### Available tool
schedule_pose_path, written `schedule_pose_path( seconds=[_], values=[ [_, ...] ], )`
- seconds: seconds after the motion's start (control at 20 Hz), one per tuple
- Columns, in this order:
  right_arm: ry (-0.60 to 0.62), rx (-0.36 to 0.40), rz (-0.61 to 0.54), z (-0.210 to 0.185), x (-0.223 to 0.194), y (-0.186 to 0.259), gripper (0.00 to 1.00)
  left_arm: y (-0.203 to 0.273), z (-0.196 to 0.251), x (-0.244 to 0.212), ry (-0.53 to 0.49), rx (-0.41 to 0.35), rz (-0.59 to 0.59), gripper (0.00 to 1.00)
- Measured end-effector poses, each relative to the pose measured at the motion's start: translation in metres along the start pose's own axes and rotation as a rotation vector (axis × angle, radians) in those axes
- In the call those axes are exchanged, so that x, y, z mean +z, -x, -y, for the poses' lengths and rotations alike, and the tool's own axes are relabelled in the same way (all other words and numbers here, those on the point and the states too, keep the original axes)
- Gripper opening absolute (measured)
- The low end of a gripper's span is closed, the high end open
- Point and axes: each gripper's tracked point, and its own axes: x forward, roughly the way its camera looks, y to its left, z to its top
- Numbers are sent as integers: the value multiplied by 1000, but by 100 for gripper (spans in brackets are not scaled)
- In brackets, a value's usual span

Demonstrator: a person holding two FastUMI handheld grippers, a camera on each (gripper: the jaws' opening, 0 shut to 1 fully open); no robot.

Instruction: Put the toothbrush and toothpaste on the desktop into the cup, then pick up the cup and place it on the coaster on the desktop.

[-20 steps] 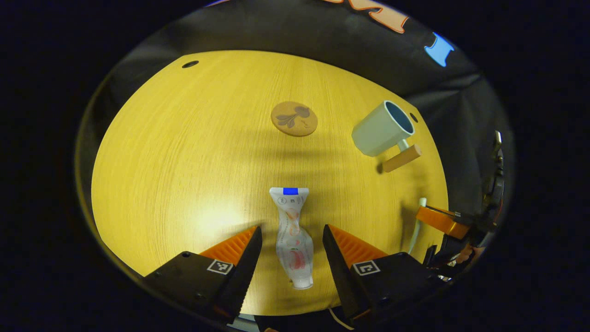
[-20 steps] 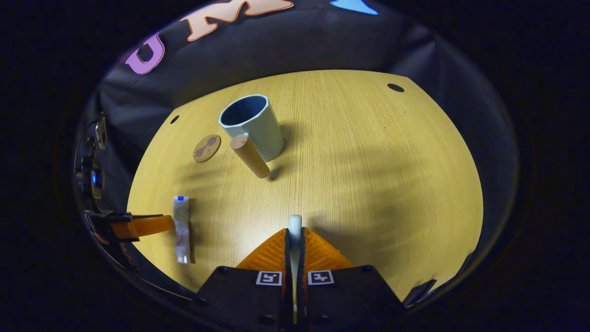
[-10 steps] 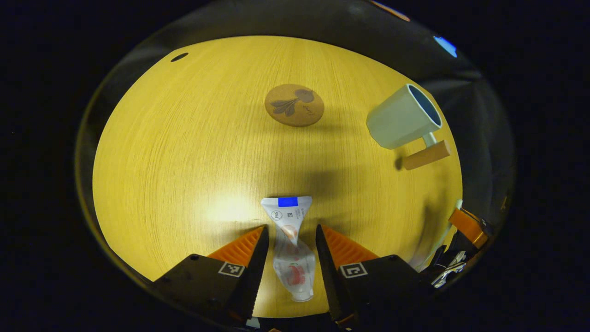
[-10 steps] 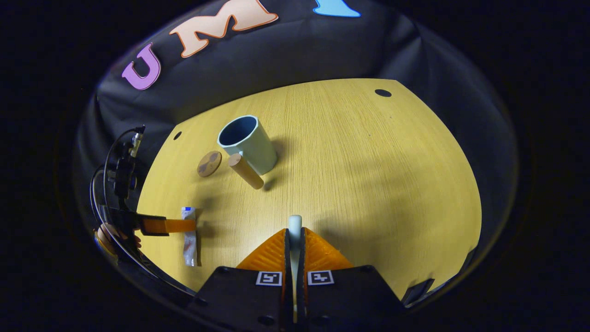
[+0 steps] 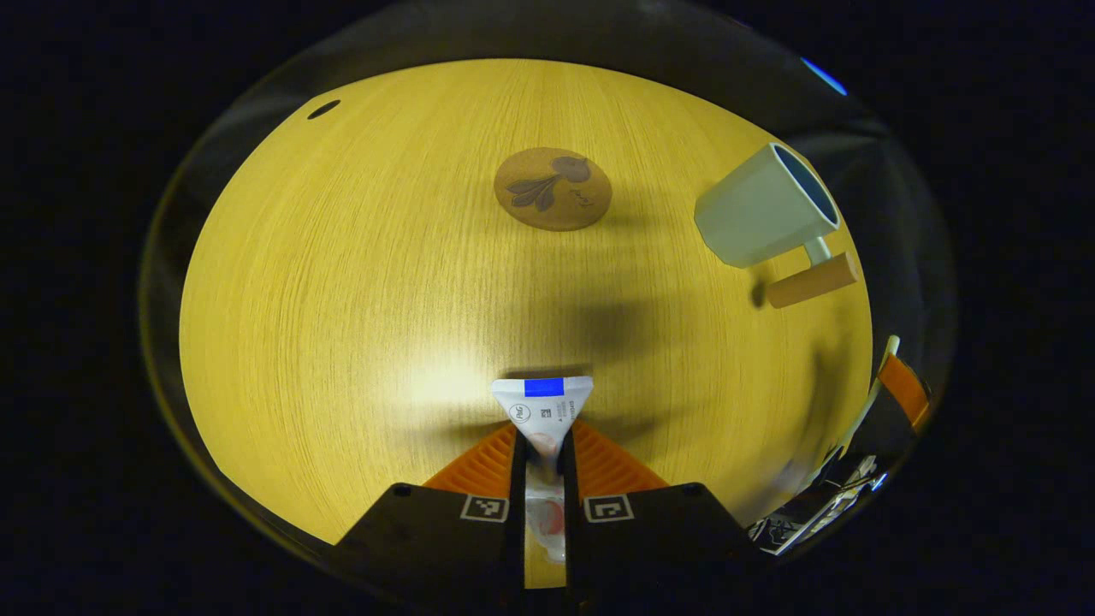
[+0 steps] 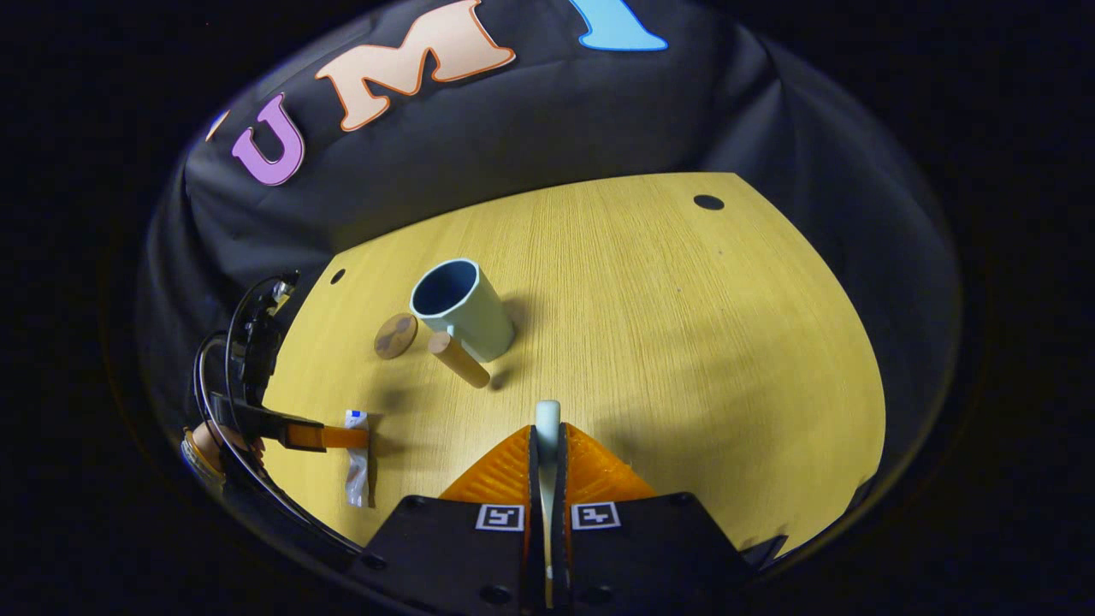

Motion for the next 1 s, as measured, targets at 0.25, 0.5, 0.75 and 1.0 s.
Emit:
schedule_pose_path(
  seconds=[0.25,0.5,0.75,1.0],
  values=[
    [8,5,80,-1,32,5,6,13,8,12,35,-72,89,6],
    [-10,37,181,-10,69,9,6,47,37,36,151,-209,247,5],
    [-21,121,350,-33,135,23,6,83,45,58,212,-255,407,4],
    [-20,254,475,-78,193,23,6,111,48,73,280,-310,553,4]
  ],
)
